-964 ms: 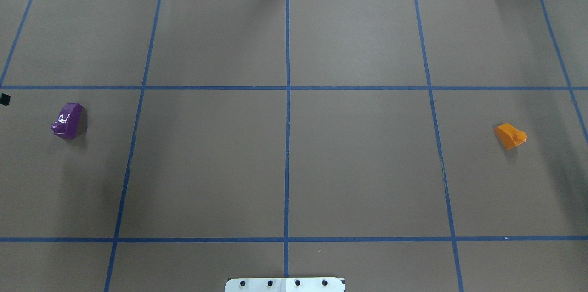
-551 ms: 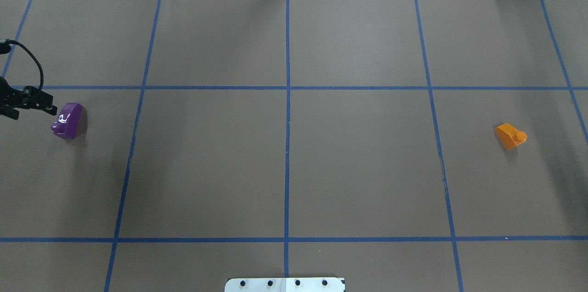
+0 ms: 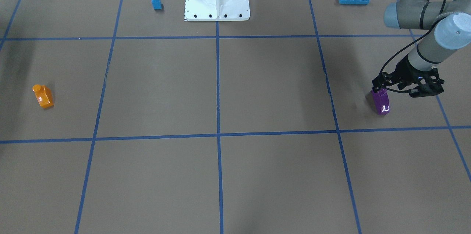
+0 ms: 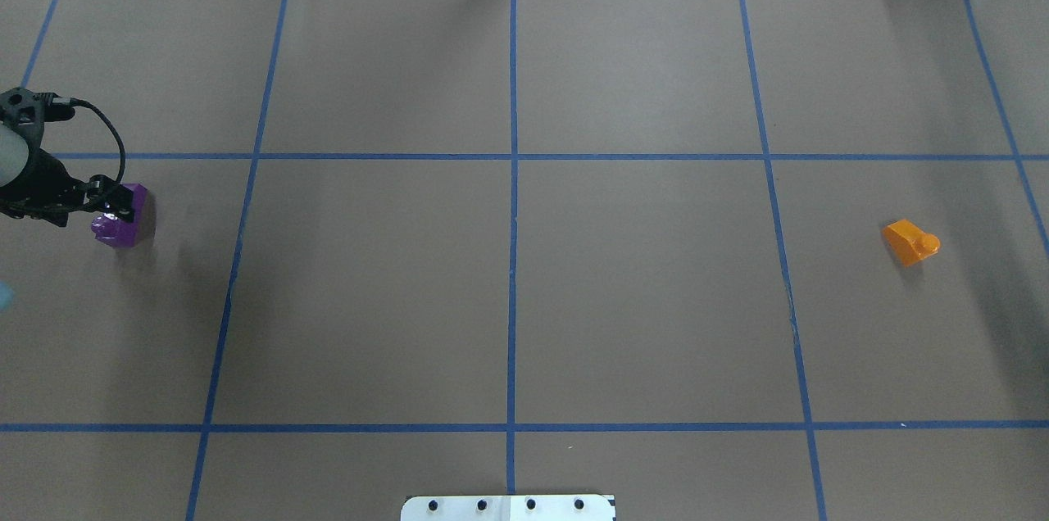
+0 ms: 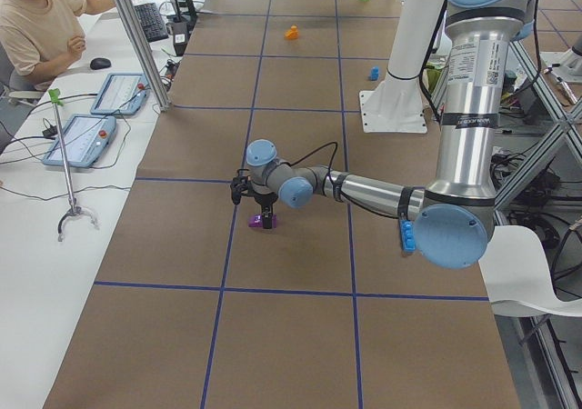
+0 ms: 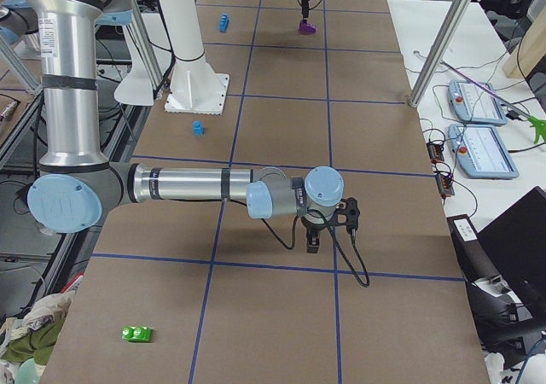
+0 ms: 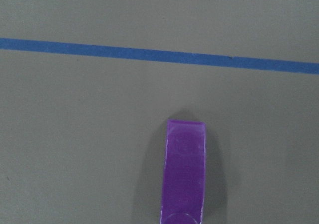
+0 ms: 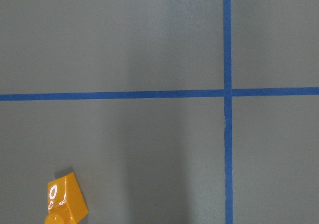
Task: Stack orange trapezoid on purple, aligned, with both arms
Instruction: 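Lower the left gripper onto the purple trapezoid block and close it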
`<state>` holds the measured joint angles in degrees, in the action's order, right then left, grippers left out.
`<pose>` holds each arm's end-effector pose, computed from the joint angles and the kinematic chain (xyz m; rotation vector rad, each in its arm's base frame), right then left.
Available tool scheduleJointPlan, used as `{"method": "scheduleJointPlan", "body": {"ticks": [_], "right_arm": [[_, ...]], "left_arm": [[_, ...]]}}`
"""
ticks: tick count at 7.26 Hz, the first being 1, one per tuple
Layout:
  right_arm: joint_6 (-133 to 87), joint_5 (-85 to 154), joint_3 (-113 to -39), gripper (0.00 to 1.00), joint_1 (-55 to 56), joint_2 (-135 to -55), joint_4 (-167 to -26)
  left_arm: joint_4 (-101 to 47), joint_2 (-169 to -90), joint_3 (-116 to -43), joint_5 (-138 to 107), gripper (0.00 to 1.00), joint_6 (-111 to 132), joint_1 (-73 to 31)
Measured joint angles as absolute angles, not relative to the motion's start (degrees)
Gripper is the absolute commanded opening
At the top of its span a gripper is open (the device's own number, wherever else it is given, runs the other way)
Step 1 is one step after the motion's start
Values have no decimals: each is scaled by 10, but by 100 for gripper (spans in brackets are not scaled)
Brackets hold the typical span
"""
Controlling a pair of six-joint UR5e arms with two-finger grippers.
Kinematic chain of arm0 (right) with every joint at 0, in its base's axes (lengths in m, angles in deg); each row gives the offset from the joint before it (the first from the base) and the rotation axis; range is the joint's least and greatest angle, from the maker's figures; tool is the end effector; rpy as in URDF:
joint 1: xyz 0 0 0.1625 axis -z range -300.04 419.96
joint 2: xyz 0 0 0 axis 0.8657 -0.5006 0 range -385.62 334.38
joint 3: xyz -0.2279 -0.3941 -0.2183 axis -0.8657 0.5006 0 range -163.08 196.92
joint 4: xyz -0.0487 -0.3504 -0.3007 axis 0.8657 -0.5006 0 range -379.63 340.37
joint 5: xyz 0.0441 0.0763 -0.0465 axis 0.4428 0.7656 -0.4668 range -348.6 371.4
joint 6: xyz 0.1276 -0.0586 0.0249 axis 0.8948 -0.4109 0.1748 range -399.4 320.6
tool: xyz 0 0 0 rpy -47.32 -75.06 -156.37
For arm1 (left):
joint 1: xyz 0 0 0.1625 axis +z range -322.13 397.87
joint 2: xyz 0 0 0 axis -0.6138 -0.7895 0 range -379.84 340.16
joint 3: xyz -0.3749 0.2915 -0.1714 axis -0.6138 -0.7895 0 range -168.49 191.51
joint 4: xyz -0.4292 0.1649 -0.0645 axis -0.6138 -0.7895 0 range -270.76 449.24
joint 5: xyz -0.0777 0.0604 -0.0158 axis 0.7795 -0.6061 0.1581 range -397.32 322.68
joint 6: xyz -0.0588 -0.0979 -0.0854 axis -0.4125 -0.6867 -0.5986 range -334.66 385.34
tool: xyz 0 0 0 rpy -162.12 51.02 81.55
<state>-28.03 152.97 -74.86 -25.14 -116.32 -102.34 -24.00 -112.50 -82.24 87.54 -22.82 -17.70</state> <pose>-0.0256 -0.5498 0.7321 0.0077 -0.9086 0.0393 0.3022 -0.5322 0.6697 -0.0160 0.7768 -0.0699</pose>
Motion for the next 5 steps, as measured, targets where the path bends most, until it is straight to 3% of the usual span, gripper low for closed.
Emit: {"method": "scheduleJointPlan", "body": {"ticks": [1, 3, 5], "right_arm": [[-281, 1529, -748, 100, -251, -1163, -1023], [-281, 1529, -748, 100, -250, -1163, -1023], [-281, 1529, -748, 100, -249, -1163, -1023]], "left_arm": [[-240, -1127, -816, 875, 94, -226, -173], [-240, -1127, -812, 875, 59, -223, -166], [-240, -1127, -811, 875, 58, -224, -163]]}}
